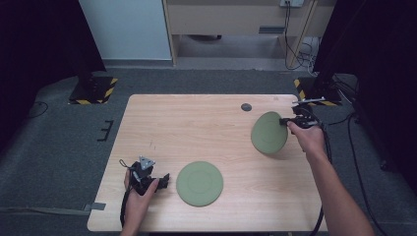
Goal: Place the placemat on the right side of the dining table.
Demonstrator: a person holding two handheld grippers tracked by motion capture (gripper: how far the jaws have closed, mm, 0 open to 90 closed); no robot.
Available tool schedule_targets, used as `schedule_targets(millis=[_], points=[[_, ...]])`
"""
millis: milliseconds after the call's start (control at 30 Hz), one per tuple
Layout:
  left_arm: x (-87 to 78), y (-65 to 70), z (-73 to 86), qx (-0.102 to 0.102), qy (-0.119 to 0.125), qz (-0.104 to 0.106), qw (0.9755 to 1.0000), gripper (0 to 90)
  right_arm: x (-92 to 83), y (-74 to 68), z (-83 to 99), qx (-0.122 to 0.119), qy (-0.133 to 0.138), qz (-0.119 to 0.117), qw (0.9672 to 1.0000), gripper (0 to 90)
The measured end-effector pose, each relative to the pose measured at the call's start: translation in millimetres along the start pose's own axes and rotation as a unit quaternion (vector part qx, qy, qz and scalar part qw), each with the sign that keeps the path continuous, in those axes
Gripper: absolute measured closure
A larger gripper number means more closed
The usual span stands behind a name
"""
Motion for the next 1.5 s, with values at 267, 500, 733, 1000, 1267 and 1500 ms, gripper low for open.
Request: schedule_targets(millis=[267,500,733,1000,1267,1500], points=[[0.1,0.0,0.0,0.000,0.000,0.000,1.0000,0.0,5.3,21.6,7.7,0.020,-0.003,0.005,0.9998,85.9],[0.1,0.0,0.0,0.000,0.000,0.000,1.0000,0.0,9.1,32.6,14.9,0.031,-0.004,0.006,0.9995,85.9],[0.0,0.1,0.0,-0.001,0.000,-0.001,1.0000,0.0,10.9,38.5,18.0,0.035,-0.002,0.007,0.9994,85.9],[-0.7,1.4,0.9,-0.004,0.002,-0.005,1.0000,0.0,8.9,44.2,27.0,0.045,-0.001,0.011,0.9989,85.9],[-0.6,1.7,0.9,-0.004,0.001,-0.003,1.0000,0.0,13.3,51.5,30.2,0.047,-0.005,0.013,0.9988,85.8],[-0.3,1.8,0.7,-0.005,0.001,-0.003,1.0000,0.0,24.0,61.7,35.4,0.056,-0.014,0.011,0.9983,85.8]])
Point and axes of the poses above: each handheld gripper's, and its own axes: x roughly forward along the jaws, z roughly out of its underside, y roughly to its right, the point moved 9 cm from there along x, roughly forward along the jaws, and after that the axes turned 8 degrees about z, right-handed, at the moved point
